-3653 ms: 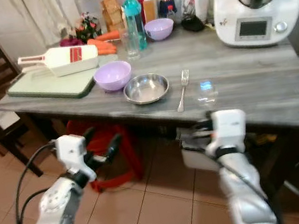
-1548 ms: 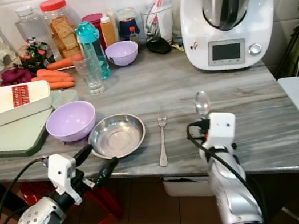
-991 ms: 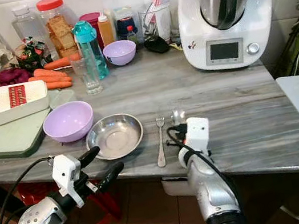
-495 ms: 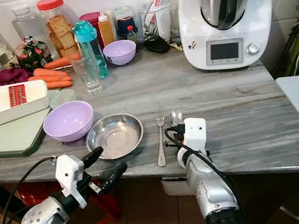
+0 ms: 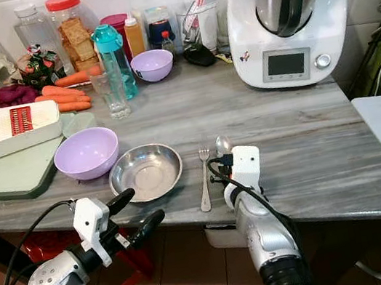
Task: Setting the table
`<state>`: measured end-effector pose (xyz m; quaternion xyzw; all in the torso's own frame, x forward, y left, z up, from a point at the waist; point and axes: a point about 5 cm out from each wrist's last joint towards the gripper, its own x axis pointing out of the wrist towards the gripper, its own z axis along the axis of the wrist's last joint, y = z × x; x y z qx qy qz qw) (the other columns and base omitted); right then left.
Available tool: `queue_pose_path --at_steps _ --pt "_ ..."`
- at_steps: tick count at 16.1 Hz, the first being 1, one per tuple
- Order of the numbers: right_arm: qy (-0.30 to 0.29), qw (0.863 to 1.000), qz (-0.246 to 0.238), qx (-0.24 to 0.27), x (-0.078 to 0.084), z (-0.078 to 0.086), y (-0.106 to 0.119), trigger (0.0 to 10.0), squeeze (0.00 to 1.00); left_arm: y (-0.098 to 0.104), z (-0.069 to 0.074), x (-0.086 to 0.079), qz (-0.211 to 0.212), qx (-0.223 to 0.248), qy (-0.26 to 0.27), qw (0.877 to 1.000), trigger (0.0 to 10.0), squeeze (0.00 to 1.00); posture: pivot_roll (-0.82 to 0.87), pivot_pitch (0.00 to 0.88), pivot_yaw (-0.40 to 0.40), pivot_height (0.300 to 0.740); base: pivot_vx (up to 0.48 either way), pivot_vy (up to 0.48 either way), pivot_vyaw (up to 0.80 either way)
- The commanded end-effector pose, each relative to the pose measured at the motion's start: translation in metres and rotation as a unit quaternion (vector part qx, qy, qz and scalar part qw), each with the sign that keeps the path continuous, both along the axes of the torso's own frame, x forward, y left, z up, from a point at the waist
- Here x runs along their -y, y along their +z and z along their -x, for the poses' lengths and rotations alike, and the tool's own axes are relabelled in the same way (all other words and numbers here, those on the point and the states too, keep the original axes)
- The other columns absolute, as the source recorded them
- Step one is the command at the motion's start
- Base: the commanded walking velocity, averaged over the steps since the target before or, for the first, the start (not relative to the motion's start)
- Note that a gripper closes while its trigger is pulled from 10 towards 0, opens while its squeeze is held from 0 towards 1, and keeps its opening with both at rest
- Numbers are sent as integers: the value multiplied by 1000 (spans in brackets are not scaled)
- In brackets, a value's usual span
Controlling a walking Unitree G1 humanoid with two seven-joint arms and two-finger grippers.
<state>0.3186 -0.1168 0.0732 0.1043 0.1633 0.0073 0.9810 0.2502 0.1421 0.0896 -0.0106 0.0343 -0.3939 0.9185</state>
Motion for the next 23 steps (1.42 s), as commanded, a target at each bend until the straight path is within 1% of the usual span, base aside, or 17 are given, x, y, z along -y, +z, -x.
queue_pose_path --at_steps 1,4,7,8,11,12,13,14,16,17,19,20,22,23 --pt "2 1000 3 3 0 -3 2 10000 1000 0 1 1 -7 3 -11 1000 10000 0 -15 0 20 740 0 0 0" --pt "2 1000 7 11 2 -3 3 10000 1000 0 0 1 -9 5 -11 1000 10000 0 -13 0 15 740 0 0 0" --pt "2 998 23 54 7 -4 19 10000 1000 1 0 2 -6 9 -11 1000 10000 0 -12 0 13 740 0 0 0" --pt "-2 997 28 76 11 -3 27 10000 1000 0 1 2 -4 7 -15 1000 10000 0 -12 0 12 740 0 0 0" --pt "-13 992 52 118 22 5 40 10000 1000 0 2 2 -2 7 -17 1000 10000 0 -16 0 15 740 0 0 0" --pt "-20 989 67 133 27 11 44 10000 1000 0 2 2 -1 10 -11 1000 10000 0 -17 0 15 740 0 0 0" --pt "-24 988 69 136 29 12 45 10000 1000 0 1 2 -1 14 -3 1000 10000 0 -17 0 15 740 0 0 0" --pt "-31 985 83 148 35 19 50 10000 1000 1 -5 0 -1 25 37 999 10000 0 -24 0 20 740 0 0 0" --pt "-42 982 92 160 42 28 54 10000 1000 3 -16 -4 -3 26 114 993 10000 0 -29 0 24 740 0 0 0" --pt "-53 980 95 165 48 35 55 10000 1000 4 -21 -9 -10 30 167 986 10000 0 -32 0 31 740 0 0 0" --pt "-70 977 110 166 58 43 53 10000 1000 5 -26 -18 -30 44 241 969 10000 0 -38 0 35 740 0 0 0" --pt "-78 975 120 173 62 47 56 10000 1000 4 -25 -21 -31 48 259 964 10000 0 -40 0 39 740 0 0 0" --pt "-84 971 130 181 68 53 58 10000 1000 9 -25 -26 -31 61 273 960 10000 0 -40 0 39 740 0 0 0" --pt "-75 970 142 183 68 56 59 10000 1000 11 -26 -28 -35 65 284 956 10000 0 -40 0 39 740 0 0 0"
